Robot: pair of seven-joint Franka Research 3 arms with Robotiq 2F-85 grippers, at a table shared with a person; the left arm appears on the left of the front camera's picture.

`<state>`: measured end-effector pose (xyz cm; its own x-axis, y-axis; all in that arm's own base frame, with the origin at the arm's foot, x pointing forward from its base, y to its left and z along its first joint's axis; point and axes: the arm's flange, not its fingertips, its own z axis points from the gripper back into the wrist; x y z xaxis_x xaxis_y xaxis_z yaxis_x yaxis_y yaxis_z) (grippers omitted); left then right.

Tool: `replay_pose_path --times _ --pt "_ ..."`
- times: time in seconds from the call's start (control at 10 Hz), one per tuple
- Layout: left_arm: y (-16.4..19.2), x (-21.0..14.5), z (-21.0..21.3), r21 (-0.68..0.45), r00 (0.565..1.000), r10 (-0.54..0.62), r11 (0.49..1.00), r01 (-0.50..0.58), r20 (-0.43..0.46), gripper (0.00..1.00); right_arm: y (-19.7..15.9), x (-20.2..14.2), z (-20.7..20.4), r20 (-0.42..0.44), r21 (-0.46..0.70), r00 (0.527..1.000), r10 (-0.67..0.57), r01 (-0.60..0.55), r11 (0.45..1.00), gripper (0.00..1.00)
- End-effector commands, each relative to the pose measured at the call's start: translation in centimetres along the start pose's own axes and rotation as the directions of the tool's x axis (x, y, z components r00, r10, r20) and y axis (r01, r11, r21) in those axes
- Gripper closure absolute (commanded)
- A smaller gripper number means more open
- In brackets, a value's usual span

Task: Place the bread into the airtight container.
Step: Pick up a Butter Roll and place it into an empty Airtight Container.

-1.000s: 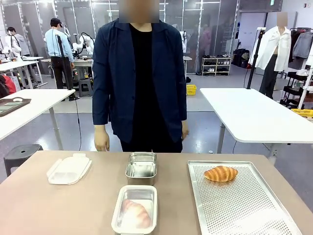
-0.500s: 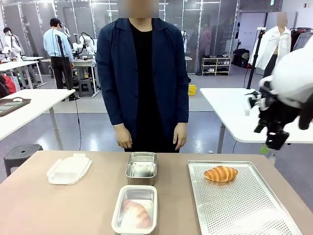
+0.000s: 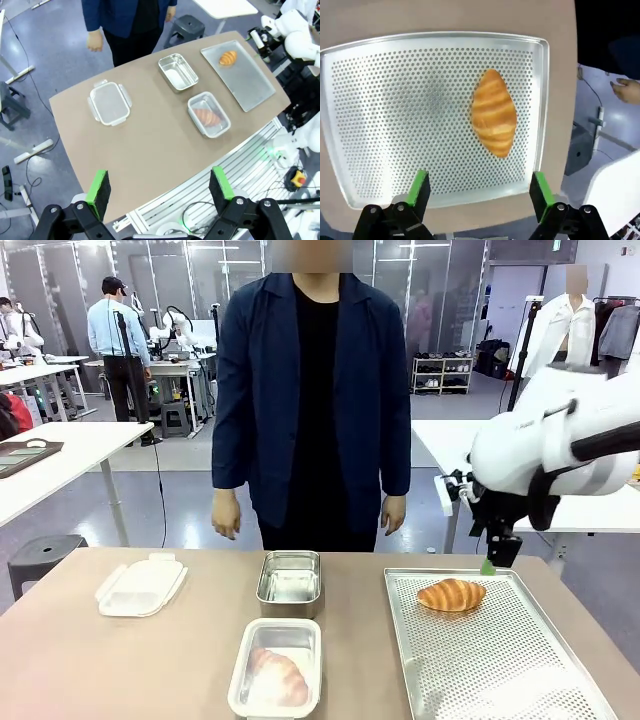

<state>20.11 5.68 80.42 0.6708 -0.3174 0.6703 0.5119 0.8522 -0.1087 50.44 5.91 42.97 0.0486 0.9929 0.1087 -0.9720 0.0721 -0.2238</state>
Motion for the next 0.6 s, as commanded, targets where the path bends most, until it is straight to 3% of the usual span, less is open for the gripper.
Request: replay_pose_path --times 0.0,0.1,0.5 --pt "-0.1 0.2 0.2 -0.009 1.000 -0.006 1.000 0.006 0.005 0.00 -1.7 0.3 -2.6 0.036 0.028 0.998 0.053 -0.054 0.998 0.00" --pt "-0.1 0.2 0.2 -0.009 1.000 -0.006 1.000 0.006 0.005 0.00 -1.9 0.6 -4.0 0.010 0.049 0.997 0.082 -0.082 0.995 0.00" --pt "-0.1 0.2 0.2 -0.009 1.000 -0.006 1.000 0.006 0.005 0.00 -2.5 0.7 -6.3 0.086 0.154 0.994 0.068 -0.081 0.985 0.00"
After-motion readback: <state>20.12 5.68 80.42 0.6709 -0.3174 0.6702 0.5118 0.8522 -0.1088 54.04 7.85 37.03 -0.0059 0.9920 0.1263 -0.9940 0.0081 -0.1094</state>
